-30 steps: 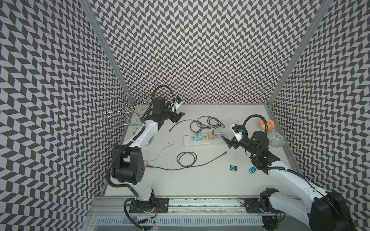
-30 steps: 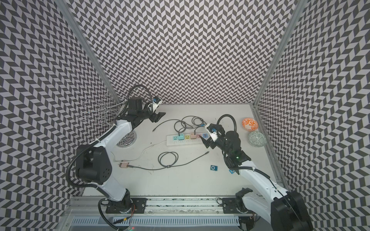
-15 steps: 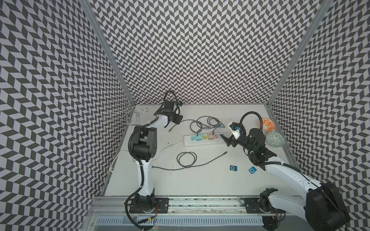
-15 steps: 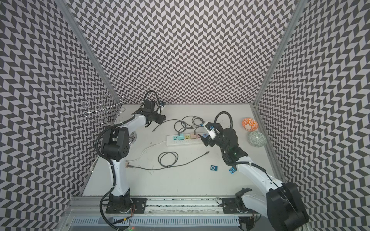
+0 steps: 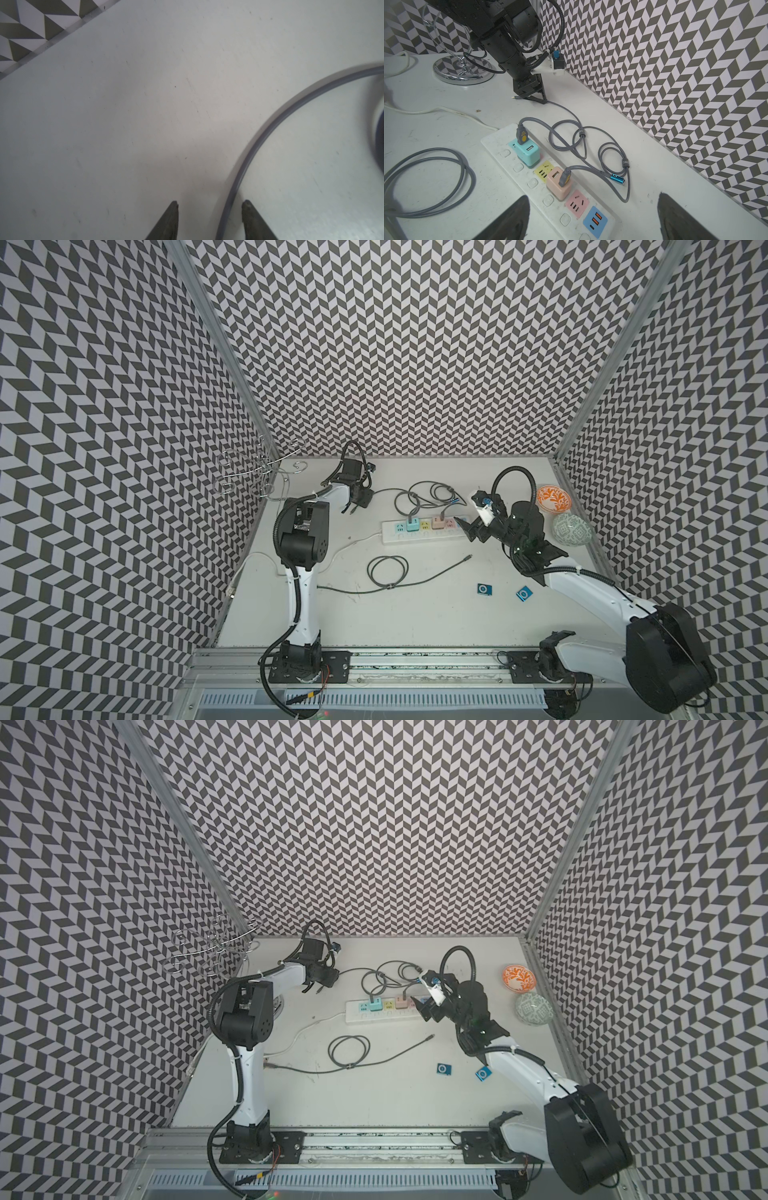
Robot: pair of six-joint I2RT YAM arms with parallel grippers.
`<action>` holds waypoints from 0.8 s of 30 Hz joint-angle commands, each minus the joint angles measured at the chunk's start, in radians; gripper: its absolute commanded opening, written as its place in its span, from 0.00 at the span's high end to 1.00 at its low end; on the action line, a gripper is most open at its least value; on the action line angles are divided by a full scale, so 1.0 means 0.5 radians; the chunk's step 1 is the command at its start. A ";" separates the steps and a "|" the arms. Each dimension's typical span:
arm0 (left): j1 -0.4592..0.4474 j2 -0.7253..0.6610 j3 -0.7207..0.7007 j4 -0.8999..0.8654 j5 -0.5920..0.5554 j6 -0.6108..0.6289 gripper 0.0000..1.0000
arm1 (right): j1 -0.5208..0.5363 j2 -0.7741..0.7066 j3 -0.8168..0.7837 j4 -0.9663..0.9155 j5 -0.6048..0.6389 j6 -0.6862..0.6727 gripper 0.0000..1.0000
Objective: Charge mp3
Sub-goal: Pick up the charging cable from the center of the board.
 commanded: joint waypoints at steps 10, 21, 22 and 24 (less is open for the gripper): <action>0.023 0.075 0.024 -0.269 0.188 -0.058 0.88 | -0.009 -0.043 0.016 0.064 0.002 -0.010 0.06; 0.001 -0.177 -0.088 -0.184 0.369 -0.134 1.00 | -0.009 -0.159 -0.048 0.066 0.003 -0.001 0.06; -0.003 -0.233 -0.109 -0.160 0.393 -0.147 1.00 | -0.009 -0.168 -0.054 0.072 -0.002 0.005 0.06; -0.012 -0.337 -0.146 -0.119 0.436 -0.170 1.00 | -0.009 -0.187 -0.067 0.085 -0.022 0.011 0.06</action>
